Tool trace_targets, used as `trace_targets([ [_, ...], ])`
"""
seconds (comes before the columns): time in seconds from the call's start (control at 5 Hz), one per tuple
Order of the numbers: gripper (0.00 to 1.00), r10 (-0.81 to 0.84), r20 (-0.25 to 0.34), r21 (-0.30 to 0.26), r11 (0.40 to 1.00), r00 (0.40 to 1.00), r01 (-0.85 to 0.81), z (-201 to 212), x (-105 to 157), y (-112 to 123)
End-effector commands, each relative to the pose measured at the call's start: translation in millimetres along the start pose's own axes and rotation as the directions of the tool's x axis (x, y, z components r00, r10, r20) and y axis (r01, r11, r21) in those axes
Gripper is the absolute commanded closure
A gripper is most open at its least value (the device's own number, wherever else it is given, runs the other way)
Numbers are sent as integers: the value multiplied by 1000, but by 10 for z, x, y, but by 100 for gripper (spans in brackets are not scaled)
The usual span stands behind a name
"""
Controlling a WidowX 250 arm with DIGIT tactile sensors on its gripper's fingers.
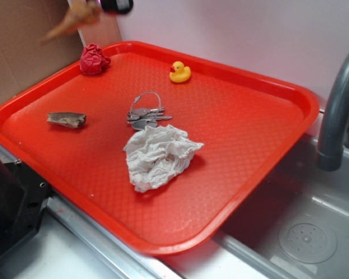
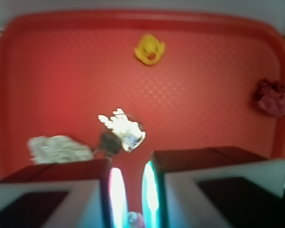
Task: Grab the shell.
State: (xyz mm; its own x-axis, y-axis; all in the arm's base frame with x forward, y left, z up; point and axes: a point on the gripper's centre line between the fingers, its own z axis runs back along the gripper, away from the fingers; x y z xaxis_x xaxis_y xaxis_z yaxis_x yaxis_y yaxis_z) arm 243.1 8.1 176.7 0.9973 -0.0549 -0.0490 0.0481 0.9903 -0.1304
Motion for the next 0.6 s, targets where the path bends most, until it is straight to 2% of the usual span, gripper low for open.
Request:
trace_targets([
  [0.0,100,-36,109,29,999,993,33,465,-226,-193],
  [0.2,100,-33,187,65,998,982,21,572,-456,-320],
  [0.4,100,-25,209,79,997,978,8,550,-571,-327],
])
